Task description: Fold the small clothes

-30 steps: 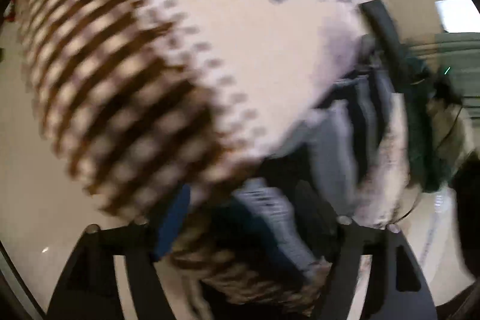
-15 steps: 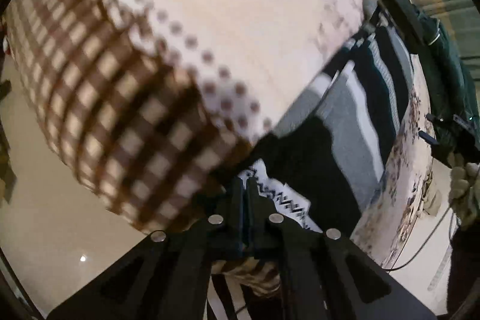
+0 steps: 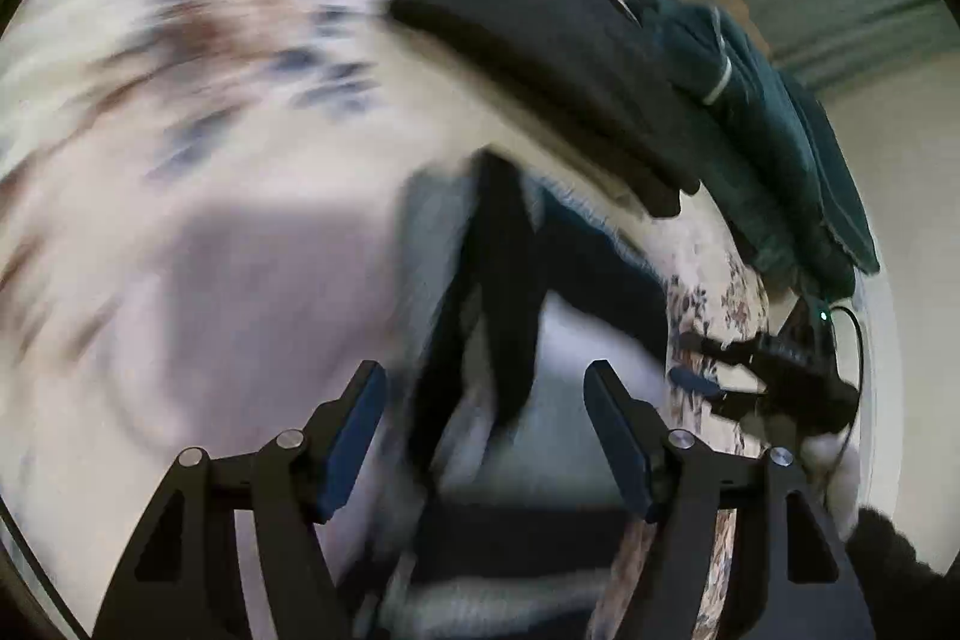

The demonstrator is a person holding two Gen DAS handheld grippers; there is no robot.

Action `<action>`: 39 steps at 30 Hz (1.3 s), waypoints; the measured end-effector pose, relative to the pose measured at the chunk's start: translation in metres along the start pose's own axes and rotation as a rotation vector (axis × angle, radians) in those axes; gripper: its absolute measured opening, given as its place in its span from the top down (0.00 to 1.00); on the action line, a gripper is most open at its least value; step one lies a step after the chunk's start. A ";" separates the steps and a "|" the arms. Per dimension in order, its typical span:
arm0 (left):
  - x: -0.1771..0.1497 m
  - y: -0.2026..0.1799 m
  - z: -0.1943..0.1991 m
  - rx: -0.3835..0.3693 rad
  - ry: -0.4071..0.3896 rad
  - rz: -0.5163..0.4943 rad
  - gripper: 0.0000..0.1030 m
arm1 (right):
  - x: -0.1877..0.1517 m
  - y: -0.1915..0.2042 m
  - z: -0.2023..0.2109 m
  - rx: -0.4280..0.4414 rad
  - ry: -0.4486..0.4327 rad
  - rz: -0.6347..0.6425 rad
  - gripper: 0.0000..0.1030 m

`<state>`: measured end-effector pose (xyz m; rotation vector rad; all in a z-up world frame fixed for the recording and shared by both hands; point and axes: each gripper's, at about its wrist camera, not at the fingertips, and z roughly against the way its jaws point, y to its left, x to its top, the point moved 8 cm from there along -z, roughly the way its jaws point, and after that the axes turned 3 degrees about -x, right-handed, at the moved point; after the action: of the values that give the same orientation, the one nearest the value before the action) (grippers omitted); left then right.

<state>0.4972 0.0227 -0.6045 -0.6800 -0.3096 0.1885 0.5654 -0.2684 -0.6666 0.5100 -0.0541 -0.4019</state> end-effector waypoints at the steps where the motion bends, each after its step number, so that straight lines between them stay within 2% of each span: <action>1: 0.017 -0.005 -0.026 -0.005 0.034 -0.027 0.36 | 0.008 0.001 -0.005 -0.003 -0.008 -0.010 0.41; 4: 0.036 -0.014 -0.068 0.001 0.096 -0.091 0.36 | 0.032 0.002 -0.025 0.007 -0.007 -0.051 0.37; 6: 0.040 -0.020 -0.087 -0.001 0.117 -0.142 0.41 | 0.044 0.001 -0.038 0.000 -0.004 -0.062 0.36; 7: 0.037 -0.023 -0.088 0.000 0.118 -0.165 0.75 | 0.049 0.001 -0.043 -0.006 -0.003 -0.064 0.36; 8: 0.035 -0.026 -0.091 0.004 0.130 -0.192 0.90 | 0.053 0.001 -0.048 -0.013 -0.001 -0.067 0.36; 10: 0.034 -0.031 -0.081 -0.012 0.100 -0.212 0.90 | 0.055 0.001 -0.052 -0.003 0.002 -0.077 0.36; 14: 0.044 -0.036 -0.036 -0.059 -0.012 -0.201 0.90 | 0.062 0.004 -0.054 0.028 0.004 -0.094 0.36; 17: 0.050 -0.031 -0.013 -0.057 -0.043 -0.177 0.90 | 0.066 0.010 -0.051 0.064 0.004 -0.085 0.37; 18: 0.052 -0.024 -0.014 -0.049 -0.038 -0.164 0.90 | 0.068 0.014 -0.051 0.062 -0.001 -0.070 0.38; 20: 0.055 0.002 -0.021 -0.026 -0.022 -0.109 0.90 | 0.072 0.019 -0.054 0.026 -0.006 -0.039 0.48; 23: 0.056 0.027 -0.044 -0.001 0.023 -0.064 0.90 | 0.075 0.029 -0.065 -0.040 0.006 -0.015 0.49; 24: 0.053 0.031 -0.051 -0.016 0.049 -0.045 0.89 | 0.074 0.030 -0.066 -0.051 0.012 -0.014 0.49; 27: 0.048 0.026 -0.041 -0.058 0.056 -0.004 0.80 | 0.064 0.034 -0.064 -0.074 0.034 -0.014 0.49; 28: 0.046 0.024 -0.032 -0.063 0.046 -0.003 0.70 | 0.059 0.035 -0.060 -0.068 0.038 -0.009 0.49; 29: 0.039 0.022 -0.012 -0.065 0.034 0.005 0.59 | 0.050 0.035 -0.054 -0.060 0.041 0.000 0.48; 31: 0.026 0.021 0.015 -0.098 0.009 0.029 0.49 | 0.027 0.032 -0.040 -0.041 0.057 0.008 0.46; 34: -0.017 0.029 0.064 -0.085 -0.005 0.049 0.49 | -0.017 0.024 -0.021 -0.017 0.094 0.033 0.46; 37: -0.077 0.042 0.104 -0.002 0.025 0.051 0.49 | -0.078 0.005 -0.007 -0.071 0.151 0.084 0.46; 39: -0.133 0.051 0.129 0.054 0.063 0.057 0.49 | -0.122 -0.012 0.003 -0.103 0.194 0.104 0.46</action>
<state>0.3249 0.1018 -0.5718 -0.6408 -0.2241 0.2281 0.4483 -0.2318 -0.6639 0.4401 0.1267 -0.2510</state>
